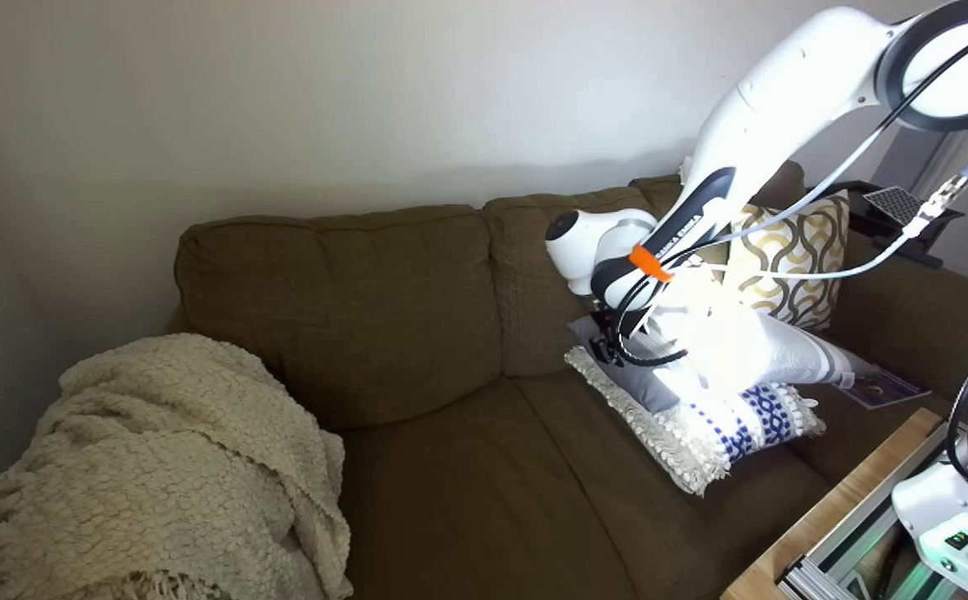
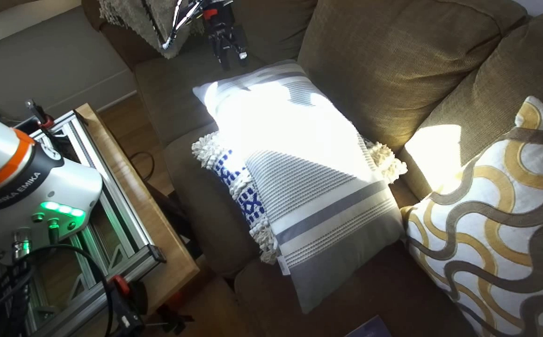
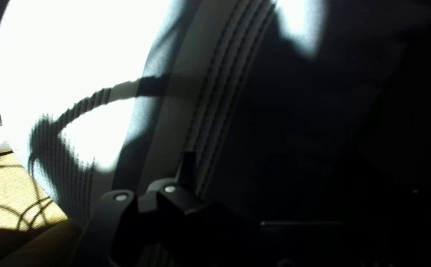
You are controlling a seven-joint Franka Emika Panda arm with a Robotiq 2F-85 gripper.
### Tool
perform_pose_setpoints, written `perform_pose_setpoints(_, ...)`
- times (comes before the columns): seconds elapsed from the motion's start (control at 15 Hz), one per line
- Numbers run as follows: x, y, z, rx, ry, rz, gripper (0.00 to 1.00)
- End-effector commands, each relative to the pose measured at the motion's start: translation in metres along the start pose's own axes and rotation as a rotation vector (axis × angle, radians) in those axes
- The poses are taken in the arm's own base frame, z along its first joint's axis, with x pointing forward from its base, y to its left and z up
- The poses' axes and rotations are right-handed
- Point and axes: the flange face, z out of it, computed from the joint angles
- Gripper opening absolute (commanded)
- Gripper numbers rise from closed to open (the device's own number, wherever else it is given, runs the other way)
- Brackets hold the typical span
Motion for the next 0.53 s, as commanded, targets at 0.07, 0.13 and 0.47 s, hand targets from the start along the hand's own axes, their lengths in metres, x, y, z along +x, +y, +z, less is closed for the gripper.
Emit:
perform_pose_setpoints(0.07, 0.024, -0.023, 0.032, -0.075, 0.044, 0.010, 1.00)
perform_pose_setpoints(0.13, 0.026, -0.027, 0.037, -0.082, 0.036, 0.012, 1.00)
perform_pose_setpoints(0.47, 0.032, -0.028, 0.053, -0.138, -0.040, -0.015, 0.49)
